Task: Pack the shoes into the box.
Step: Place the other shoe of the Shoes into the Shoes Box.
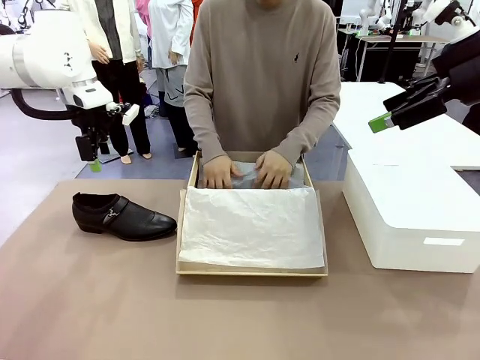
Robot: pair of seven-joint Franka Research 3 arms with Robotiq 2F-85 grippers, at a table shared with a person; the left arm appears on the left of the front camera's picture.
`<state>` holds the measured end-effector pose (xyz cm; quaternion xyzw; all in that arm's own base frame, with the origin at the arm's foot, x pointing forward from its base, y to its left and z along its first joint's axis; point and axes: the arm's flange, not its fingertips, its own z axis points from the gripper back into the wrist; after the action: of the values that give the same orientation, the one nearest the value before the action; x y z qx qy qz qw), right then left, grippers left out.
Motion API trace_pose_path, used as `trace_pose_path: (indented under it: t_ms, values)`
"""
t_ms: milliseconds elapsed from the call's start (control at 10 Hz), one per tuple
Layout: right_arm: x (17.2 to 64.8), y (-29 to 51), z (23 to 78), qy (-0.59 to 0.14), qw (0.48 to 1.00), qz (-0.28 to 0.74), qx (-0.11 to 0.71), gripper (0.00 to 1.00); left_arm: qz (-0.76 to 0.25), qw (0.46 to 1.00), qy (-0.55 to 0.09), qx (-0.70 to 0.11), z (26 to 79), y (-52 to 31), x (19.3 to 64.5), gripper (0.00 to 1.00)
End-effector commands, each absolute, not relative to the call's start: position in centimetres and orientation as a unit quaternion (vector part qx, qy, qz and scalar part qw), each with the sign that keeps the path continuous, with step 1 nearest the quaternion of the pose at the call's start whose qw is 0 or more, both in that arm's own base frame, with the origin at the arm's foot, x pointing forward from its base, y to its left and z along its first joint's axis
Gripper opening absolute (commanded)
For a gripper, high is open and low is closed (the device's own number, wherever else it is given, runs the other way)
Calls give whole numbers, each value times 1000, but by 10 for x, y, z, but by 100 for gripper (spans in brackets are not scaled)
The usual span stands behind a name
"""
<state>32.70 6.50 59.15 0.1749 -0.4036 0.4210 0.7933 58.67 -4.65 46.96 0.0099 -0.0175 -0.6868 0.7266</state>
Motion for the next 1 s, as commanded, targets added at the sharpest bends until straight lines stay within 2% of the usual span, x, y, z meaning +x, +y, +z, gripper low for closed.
trace_pose_path:
  t_ms: [0,600,900]
  values:
    - [328,65,591,-407,790,421,183,100,-688,725,-16,10,469,-48,585,100]
    - [328,65,591,-407,790,421,183,100,-688,725,-17,10,470,-49,587,100]
    - [328,65,591,-407,790,421,183,100,-683,730,-12,19,450,-43,578,100]
